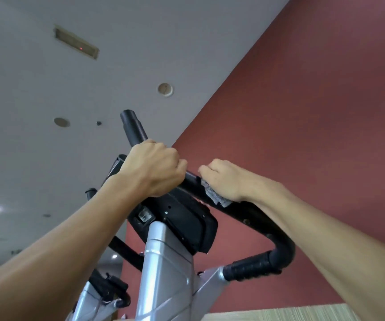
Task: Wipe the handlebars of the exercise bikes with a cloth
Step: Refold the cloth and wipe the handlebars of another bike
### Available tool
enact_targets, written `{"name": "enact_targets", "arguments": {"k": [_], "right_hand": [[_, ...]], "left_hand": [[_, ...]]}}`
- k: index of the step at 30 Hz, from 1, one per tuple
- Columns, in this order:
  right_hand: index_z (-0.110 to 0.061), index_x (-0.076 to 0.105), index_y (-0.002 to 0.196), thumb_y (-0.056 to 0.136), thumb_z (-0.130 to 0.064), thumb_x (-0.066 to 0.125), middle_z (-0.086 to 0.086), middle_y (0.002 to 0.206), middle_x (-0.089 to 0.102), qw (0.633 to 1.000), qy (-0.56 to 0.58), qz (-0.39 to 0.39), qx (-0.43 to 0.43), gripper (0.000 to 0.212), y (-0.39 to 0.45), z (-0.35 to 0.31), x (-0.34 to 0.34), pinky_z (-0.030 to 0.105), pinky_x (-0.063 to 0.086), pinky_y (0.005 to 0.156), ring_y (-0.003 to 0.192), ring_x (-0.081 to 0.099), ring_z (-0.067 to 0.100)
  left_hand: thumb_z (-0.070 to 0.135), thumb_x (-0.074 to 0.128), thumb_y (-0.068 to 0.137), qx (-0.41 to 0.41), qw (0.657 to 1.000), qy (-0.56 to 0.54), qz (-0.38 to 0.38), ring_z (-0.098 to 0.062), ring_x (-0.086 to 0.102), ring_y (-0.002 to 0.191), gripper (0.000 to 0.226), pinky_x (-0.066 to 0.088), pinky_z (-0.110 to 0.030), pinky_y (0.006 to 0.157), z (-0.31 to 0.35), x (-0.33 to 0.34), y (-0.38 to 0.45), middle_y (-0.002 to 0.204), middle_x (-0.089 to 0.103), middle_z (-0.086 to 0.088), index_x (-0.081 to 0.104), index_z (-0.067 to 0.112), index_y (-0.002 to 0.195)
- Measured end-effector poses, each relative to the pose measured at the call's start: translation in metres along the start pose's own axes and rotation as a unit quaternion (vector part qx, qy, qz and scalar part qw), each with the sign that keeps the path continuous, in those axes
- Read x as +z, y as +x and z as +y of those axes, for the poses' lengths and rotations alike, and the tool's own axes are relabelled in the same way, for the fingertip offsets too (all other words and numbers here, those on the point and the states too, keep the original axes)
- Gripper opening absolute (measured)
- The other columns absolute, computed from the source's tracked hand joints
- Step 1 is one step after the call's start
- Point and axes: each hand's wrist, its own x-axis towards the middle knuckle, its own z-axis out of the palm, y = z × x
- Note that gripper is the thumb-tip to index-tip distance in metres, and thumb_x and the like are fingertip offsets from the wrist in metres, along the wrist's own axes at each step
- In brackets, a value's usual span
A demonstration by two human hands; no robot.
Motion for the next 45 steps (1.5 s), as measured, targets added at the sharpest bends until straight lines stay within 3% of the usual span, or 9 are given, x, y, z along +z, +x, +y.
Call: {"name": "enact_targets", "arguments": {"k": [4, 11, 16, 22, 29, 33, 35, 40, 45], "right_hand": [[0.008, 0.069, 0.076, 0.1, -0.031, 0.03, 0.017, 0.077, 0.077, 0.966, 0.136, -0.212, 0.062, 0.06, 0.024, 0.006, -0.02, 0.037, 0.062, 0.066, 0.071, 0.075, 0.034], [-0.004, 0.048, 0.065, 0.106, -0.029, 0.036, 0.002, 0.061, 0.04, 0.948, 0.151, -0.264, 0.096, 0.049, 0.037, 0.0, -0.026, 0.045, 0.042, 0.062, 0.056, 0.039, 0.014], [-0.017, 0.044, 0.054, 0.105, -0.024, 0.041, -0.008, 0.042, 0.041, 0.877, 0.321, -0.32, 0.16, 0.053, 0.06, -0.004, -0.004, 0.031, 0.038, 0.053, 0.042, 0.04, 0.008], [-0.009, 0.045, 0.064, 0.11, -0.041, 0.026, 0.011, 0.062, 0.057, 0.839, 0.285, -0.459, 0.065, 0.06, 0.061, 0.031, -0.014, 0.054, 0.051, 0.079, 0.06, 0.054, 0.031], [-0.009, 0.052, 0.068, 0.102, -0.05, 0.033, 0.007, 0.059, 0.058, 0.853, 0.377, -0.361, -0.012, 0.056, 0.066, 0.054, 0.007, 0.044, 0.046, 0.067, 0.056, 0.053, 0.017], [-0.012, 0.069, 0.098, 0.107, -0.043, 0.043, 0.005, 0.087, 0.077, 0.772, 0.55, -0.307, 0.086, 0.041, 0.08, 0.097, 0.014, 0.051, 0.059, 0.08, 0.077, 0.077, 0.016], [-0.02, 0.067, 0.107, 0.106, -0.045, 0.044, 0.002, 0.094, 0.077, 0.754, 0.57, -0.325, 0.015, 0.034, 0.074, 0.113, 0.008, 0.049, 0.06, 0.08, 0.084, 0.077, 0.017], [-0.02, 0.046, 0.153, 0.1, -0.055, 0.032, -0.009, 0.16, 0.041, 0.782, 0.479, -0.348, -0.198, 0.065, 0.021, 0.123, 0.01, 0.029, 0.034, 0.12, 0.148, 0.033, -0.001], [-0.009, 0.02, 0.161, 0.109, -0.046, 0.021, -0.001, 0.172, 0.012, 0.761, 0.505, -0.307, -0.268, 0.064, -0.011, 0.177, 0.011, 0.037, 0.023, 0.125, 0.157, 0.015, 0.013]], "left_hand": [[0.039, 0.022, 0.1, 0.065, 0.99, 0.031, -0.122, -0.017, 0.039, 0.055, 0.048, 0.036, -0.035, 0.066, 0.004, -0.017, 0.032, 0.065, 0.043, -0.004, 0.044, 0.014, 0.066], [0.036, 0.018, 0.098, 0.087, 0.961, -0.025, -0.262, -0.025, 0.039, 0.067, 0.041, 0.029, -0.035, 0.064, 0.002, -0.019, 0.06, 0.08, 0.052, -0.004, 0.033, 0.018, 0.065], [0.02, 0.056, 0.088, 0.117, 0.93, -0.049, -0.344, -0.022, 0.023, 0.048, 0.041, 0.028, -0.034, 0.057, -0.007, -0.028, 0.061, 0.052, 0.049, -0.003, 0.03, 0.023, 0.056], [0.019, 0.051, 0.081, 0.079, 0.919, -0.084, -0.376, -0.026, 0.042, 0.038, 0.036, 0.04, -0.033, 0.054, -0.006, -0.023, 0.065, 0.044, 0.044, -0.003, 0.035, 0.021, 0.048], [0.017, 0.04, 0.087, 0.076, 0.889, 0.002, -0.452, -0.02, 0.019, 0.043, 0.036, 0.015, -0.024, 0.049, 0.017, -0.007, 0.083, 0.049, 0.042, -0.005, 0.021, 0.021, 0.057], [0.022, 0.059, 0.071, -0.075, 0.857, 0.094, -0.502, -0.025, 0.039, 0.033, 0.04, 0.043, -0.03, 0.053, 0.034, -0.008, 0.088, 0.037, 0.045, -0.005, 0.037, 0.014, 0.038], [0.029, 0.047, 0.081, -0.144, 0.828, 0.13, -0.526, -0.029, 0.054, 0.047, 0.041, 0.047, -0.036, 0.07, 0.041, -0.008, 0.085, 0.046, 0.055, -0.006, 0.053, 0.015, 0.044], [0.036, 0.034, 0.085, -0.217, 0.821, 0.174, -0.498, -0.024, 0.058, 0.073, 0.044, 0.035, -0.036, 0.097, 0.07, -0.004, 0.08, 0.063, 0.066, 0.0, 0.064, 0.017, 0.058], [0.035, 0.039, 0.086, -0.256, 0.818, 0.21, -0.471, -0.021, 0.057, 0.071, 0.047, 0.036, -0.036, 0.104, 0.086, 0.002, 0.08, 0.056, 0.062, -0.001, 0.07, 0.015, 0.056]]}}
